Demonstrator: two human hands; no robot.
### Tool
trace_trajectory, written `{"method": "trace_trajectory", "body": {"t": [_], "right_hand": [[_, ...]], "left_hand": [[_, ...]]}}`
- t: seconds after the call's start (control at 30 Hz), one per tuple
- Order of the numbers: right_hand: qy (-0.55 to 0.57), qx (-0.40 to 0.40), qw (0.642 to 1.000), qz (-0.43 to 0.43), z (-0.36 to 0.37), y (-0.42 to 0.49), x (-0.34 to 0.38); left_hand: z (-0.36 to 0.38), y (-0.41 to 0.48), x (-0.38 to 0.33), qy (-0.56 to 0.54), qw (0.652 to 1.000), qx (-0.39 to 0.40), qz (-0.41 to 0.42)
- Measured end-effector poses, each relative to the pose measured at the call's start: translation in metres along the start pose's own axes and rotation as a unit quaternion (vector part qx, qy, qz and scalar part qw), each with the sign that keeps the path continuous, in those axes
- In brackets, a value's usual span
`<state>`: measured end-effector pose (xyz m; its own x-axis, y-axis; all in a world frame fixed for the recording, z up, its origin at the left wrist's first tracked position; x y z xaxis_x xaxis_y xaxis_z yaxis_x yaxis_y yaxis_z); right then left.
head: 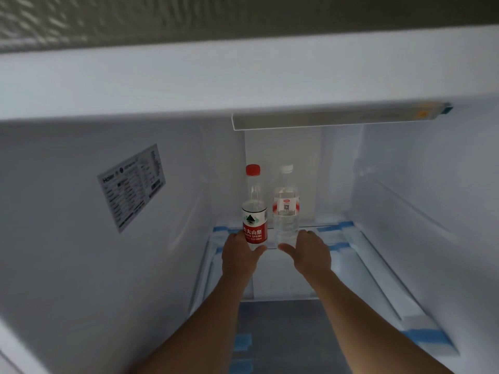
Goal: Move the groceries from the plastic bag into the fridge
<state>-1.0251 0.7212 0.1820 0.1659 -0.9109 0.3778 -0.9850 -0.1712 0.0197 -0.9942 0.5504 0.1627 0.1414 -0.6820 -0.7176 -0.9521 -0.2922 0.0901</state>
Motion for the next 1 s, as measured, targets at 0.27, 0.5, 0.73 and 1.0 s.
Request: {"method": "trace_trajectory", "body": {"t": [0.27,0.5,0.73,1.0], "right_hand": [[-0.087,-0.056,0.995,-0.005,-0.014,-0.043,-0.003],[-0.094,-0.100,0.989,-0.057,-0.014,-0.117,-0.005],[-0.102,-0.113,0.984,-0.092,-0.011,-0.205,-0.024],[-0.064,-0.090,0.992,-0.066,0.020,-0.274,-0.063]], "left_hand": [[-0.005,-0.034,-0.006,0.090,0.995,-0.009,0.027],[-0.007,-0.119,-0.023,0.245,0.954,-0.024,0.170],[0.001,-0.207,-0.020,0.266,0.938,-0.032,0.222],[0.013,-0.277,-0.027,0.293,0.918,-0.024,0.268]]}}
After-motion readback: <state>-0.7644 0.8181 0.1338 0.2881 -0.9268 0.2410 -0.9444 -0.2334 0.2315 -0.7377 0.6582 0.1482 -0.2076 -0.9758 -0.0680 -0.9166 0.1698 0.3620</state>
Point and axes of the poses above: each hand's wrist, its own y-axis towards the middle knuckle, its own z-axis out of the palm, x = y × z, the point moved 5 cm from there along y, towards the middle knuckle, and after that the axes turned 11 degrees about x, right-handed, at the moved point
